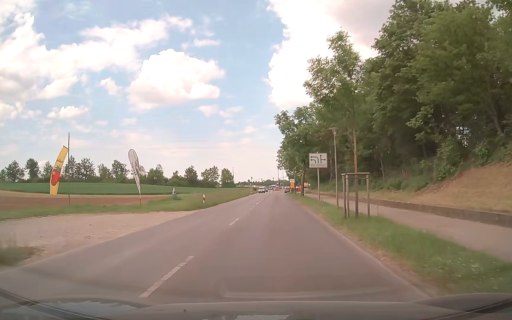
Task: Follow the waypoints while adhering to traffic rules and regulations
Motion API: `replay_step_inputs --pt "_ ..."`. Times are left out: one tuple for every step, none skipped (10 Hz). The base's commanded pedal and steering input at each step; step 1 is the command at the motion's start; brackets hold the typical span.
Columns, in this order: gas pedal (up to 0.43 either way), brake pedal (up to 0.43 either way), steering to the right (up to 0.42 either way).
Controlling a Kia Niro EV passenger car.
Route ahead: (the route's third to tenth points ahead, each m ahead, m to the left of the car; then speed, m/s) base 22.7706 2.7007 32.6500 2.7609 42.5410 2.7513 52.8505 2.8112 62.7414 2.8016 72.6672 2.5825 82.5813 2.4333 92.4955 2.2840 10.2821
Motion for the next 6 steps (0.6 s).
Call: replay_step_inputs --pt "0.028 0.018 0.001" --pt "0.028 0.018 0.001" --pt "0.028 0.018 0.001" --pt "0.02 0.018 0.001" --pt "0.0 0.018 0.001" --pt "0.0 0.018 0.001"
